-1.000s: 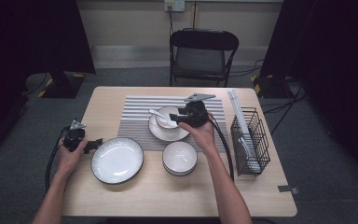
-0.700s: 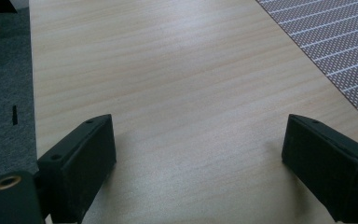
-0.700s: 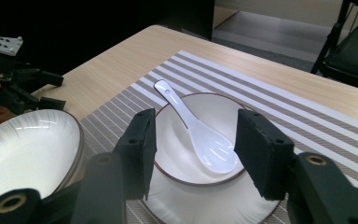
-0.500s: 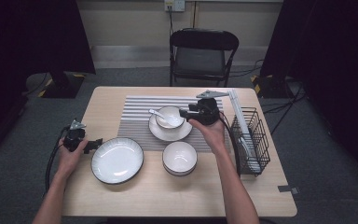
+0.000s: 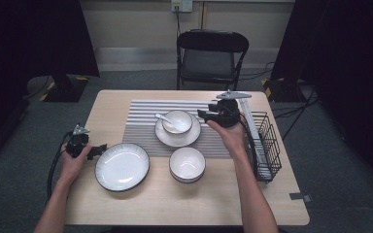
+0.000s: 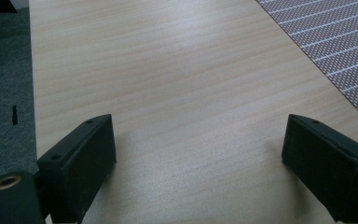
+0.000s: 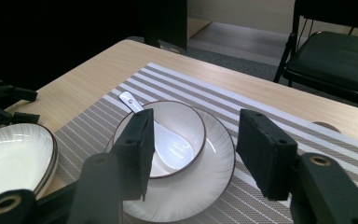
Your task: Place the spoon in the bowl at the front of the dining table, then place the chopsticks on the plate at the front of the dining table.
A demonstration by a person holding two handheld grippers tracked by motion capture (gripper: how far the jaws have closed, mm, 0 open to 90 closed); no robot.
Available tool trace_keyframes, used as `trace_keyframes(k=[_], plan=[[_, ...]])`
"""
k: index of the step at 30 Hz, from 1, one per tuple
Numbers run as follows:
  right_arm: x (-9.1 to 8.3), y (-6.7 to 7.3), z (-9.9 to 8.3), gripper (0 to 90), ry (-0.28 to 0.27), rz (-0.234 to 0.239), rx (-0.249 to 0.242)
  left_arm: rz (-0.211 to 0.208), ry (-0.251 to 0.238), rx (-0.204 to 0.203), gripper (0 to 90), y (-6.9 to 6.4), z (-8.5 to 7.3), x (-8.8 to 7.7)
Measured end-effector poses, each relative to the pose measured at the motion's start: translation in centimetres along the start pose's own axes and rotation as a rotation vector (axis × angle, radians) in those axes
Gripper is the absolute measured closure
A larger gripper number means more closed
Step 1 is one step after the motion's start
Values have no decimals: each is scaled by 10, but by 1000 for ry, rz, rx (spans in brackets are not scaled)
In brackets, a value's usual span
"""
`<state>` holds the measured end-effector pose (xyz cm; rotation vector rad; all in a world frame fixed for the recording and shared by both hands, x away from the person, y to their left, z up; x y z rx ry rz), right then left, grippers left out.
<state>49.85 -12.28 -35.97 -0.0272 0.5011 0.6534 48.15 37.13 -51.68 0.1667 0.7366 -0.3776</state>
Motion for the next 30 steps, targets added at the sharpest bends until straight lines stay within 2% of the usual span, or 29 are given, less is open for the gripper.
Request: trace_keyframes(k=[11, 15, 30], plan=[[-12, -15, 0, 481, -13, -27, 12, -2, 0, -2, 93, 0, 0, 0], [-19, -22, 1, 482, -26, -37, 31, 0, 0, 0, 93, 0, 0, 0], [-39, -44, -2, 477, -16, -99, 53, -2, 0, -2, 93, 0, 0, 0]])
Point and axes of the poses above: each handheld gripper's, and its own axes: x roughly forward along the jaws, z roughly out of its top, y roughly to its left, the point moved 2 cm from there along x, roughly forward along the jaws, and after that the axes turned 2 degrees about x, right-handed, at the moved point
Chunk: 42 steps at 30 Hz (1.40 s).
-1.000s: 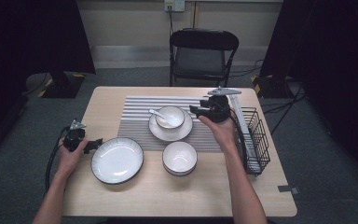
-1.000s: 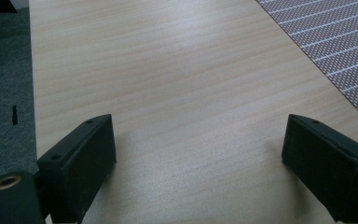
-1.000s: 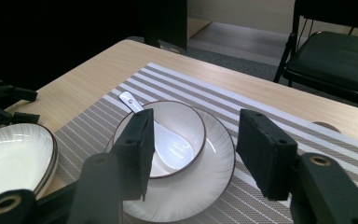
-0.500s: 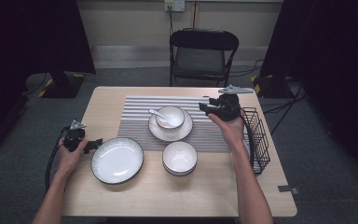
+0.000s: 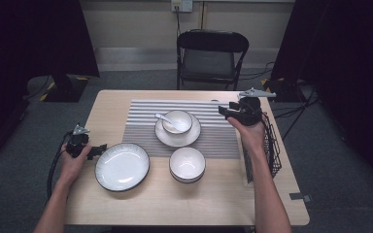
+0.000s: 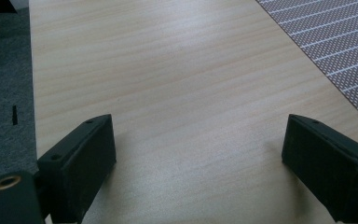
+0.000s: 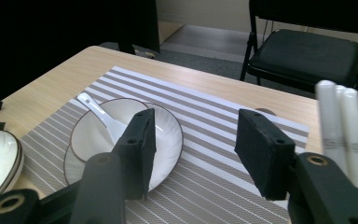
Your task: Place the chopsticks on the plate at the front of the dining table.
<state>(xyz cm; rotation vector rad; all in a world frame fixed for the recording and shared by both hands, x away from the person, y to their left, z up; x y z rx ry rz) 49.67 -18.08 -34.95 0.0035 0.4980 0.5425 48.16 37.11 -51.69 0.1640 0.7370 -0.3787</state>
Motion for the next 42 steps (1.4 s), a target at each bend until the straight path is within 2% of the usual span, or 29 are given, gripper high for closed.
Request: trace_keyframes(k=[5, 9, 15, 23, 39, 42], plan=[[-4, -7, 0, 458, 2, -13, 7, 0, 0, 0, 93, 0, 0, 0], [-7, -14, -1, 433, 13, -47, 3, -1, 0, -1, 93, 0, 0, 0], [-12, -24, -2, 399, 8, -69, 28, -1, 0, -1, 92, 0, 0, 0], [-7, -33, -4, 365, 8, -83, 50, 0, -1, 0, 93, 0, 0, 0], [-8, -36, -6, 423, 13, -82, 53, 0, 0, -1, 93, 0, 0, 0], [-8, -36, -7, 461, 18, -79, 51, 0, 0, 0, 92, 0, 0, 0]])
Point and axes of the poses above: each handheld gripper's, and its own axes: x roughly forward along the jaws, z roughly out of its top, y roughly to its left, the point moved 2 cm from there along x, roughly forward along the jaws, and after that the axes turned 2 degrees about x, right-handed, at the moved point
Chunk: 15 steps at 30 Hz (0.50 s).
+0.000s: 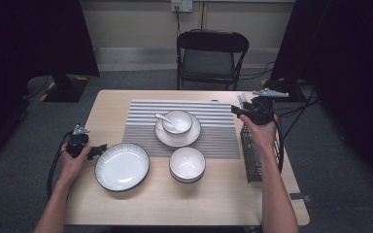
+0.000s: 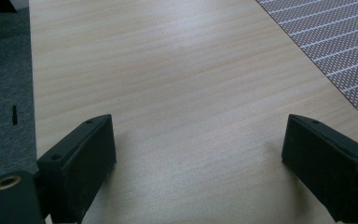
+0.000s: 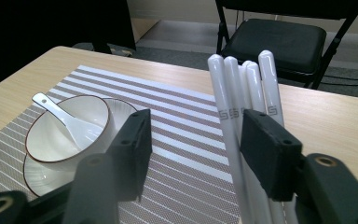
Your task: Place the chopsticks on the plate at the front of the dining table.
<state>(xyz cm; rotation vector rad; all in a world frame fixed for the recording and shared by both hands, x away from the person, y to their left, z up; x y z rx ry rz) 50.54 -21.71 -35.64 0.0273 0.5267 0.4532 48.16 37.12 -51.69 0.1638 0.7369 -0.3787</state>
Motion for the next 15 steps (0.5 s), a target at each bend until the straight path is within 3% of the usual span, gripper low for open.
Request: trace_keyframes(k=[15], plan=[[-9, 1, -12, 605, 2, 9, -15, 0, 0, 0, 93, 0, 0, 0]])
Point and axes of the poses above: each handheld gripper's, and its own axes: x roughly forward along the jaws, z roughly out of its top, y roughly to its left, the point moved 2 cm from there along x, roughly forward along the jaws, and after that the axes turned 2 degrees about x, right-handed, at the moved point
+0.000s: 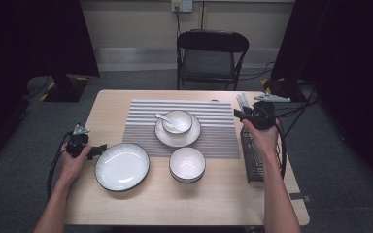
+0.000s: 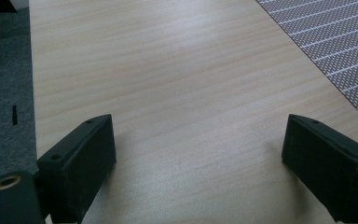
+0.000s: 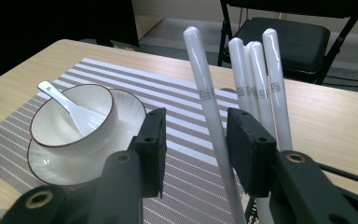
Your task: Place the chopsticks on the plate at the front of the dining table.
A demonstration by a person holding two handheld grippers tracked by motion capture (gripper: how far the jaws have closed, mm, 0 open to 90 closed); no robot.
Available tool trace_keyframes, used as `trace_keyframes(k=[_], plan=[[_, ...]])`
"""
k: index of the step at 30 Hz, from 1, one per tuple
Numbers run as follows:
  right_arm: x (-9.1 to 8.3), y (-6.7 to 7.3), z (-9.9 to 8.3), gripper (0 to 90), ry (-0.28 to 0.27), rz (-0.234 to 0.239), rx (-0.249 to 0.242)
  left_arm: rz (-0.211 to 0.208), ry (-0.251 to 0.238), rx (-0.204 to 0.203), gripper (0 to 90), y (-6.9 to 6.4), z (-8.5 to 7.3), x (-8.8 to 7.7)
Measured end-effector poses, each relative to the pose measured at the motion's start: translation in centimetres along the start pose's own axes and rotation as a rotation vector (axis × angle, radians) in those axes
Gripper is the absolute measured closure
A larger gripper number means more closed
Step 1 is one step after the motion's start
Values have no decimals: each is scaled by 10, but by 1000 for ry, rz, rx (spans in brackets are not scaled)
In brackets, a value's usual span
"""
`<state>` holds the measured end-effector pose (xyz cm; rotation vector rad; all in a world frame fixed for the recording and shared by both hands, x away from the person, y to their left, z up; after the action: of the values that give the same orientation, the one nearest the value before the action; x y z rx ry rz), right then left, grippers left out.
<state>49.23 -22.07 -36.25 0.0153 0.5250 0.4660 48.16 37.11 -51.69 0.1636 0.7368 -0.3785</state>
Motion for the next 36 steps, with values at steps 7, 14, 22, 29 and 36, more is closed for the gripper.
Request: trace_keyframes(k=[7, 14, 22, 29, 36], plan=[[-7, 4, 1, 698, -9, 8, -19, 1, 0, -1, 93, 0, 0, 0], [-9, 0, -7, 757, -2, 1, -23, 0, 0, -2, 92, 0, 0, 0], [-9, -3, -13, 744, 36, -18, -20, 0, 0, -1, 92, 0, 0, 0], [-10, -5, -13, 795, 40, -39, -13, 0, 0, -1, 92, 0, 0, 0], [-17, -8, -9, 828, -21, -49, -14, 1, 0, 0, 92, 0, 0, 0]])
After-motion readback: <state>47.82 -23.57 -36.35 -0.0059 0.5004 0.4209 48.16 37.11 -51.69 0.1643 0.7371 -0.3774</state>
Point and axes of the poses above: each handheld gripper's, and its own axes: x roughly forward along the jaws, z roughly out of its top, y roughly to its left, the point moved 2 cm from there along x, roughly forward along the jaws, and after that the axes turned 2 degrees about x, right-handed, at the moved point
